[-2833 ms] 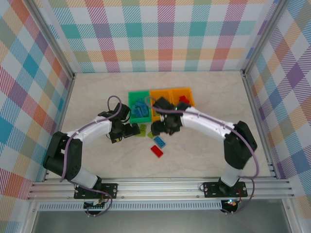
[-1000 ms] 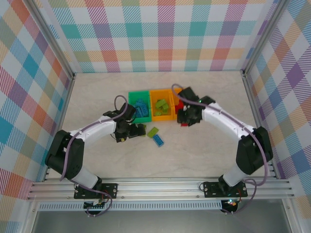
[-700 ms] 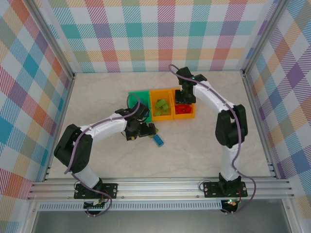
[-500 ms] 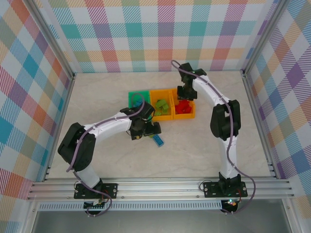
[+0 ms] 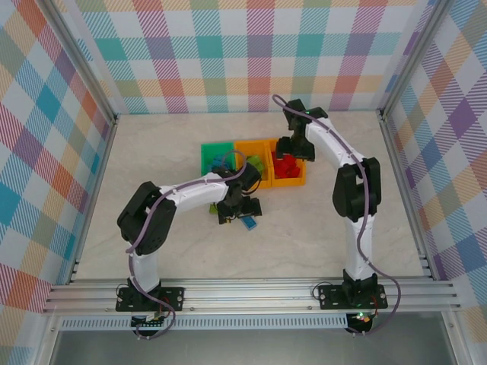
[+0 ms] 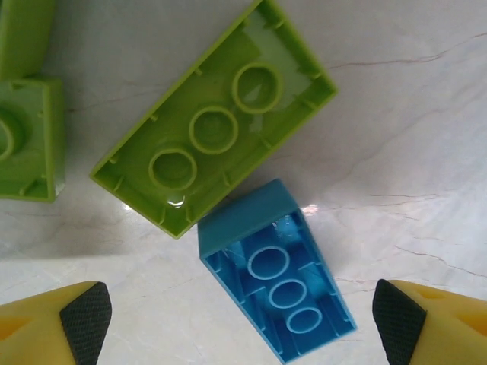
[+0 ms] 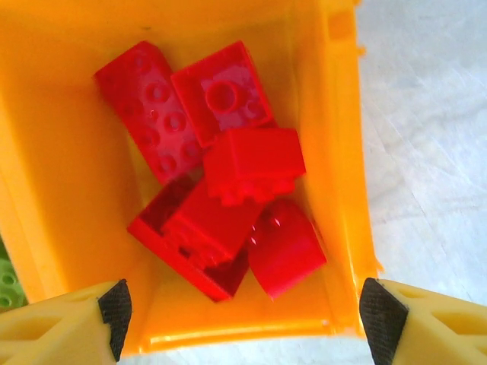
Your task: Sort the legos into containers by color
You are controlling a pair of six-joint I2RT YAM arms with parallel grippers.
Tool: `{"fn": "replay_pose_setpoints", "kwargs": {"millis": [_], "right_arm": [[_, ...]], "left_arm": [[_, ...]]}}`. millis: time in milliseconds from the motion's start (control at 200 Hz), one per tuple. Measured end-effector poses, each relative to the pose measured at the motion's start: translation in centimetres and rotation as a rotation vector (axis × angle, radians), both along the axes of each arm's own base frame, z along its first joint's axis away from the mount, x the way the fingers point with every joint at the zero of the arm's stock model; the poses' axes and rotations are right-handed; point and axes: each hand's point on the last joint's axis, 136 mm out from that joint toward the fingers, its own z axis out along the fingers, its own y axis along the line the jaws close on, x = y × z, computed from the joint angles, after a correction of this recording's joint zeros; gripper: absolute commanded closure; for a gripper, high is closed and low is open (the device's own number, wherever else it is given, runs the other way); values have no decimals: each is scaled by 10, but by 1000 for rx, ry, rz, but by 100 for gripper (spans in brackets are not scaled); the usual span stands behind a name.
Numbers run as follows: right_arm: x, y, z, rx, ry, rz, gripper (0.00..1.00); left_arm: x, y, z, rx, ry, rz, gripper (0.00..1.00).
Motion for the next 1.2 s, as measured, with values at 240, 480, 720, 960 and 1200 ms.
{"fn": "replay_pose_setpoints", "kwargs": {"millis": [240, 480, 720, 960, 1200], "right_arm": [[-11, -3, 35, 37, -74, -13, 19], [-22, -7, 35, 35, -70, -12, 18], [-27, -11, 35, 32, -65, -12, 17], [-31, -19, 42, 38, -82, -27, 17], [-34, -20, 44, 44, -89, -29, 18]], "left_arm": [[-3, -10, -9, 26, 27, 15, 17], [0, -13, -18, 50, 40, 29, 29], [-3, -6, -21, 101, 52, 26, 59], [-5, -7, -20, 115, 51, 11, 72], [-4, -12, -19, 102, 42, -12, 75]]}}
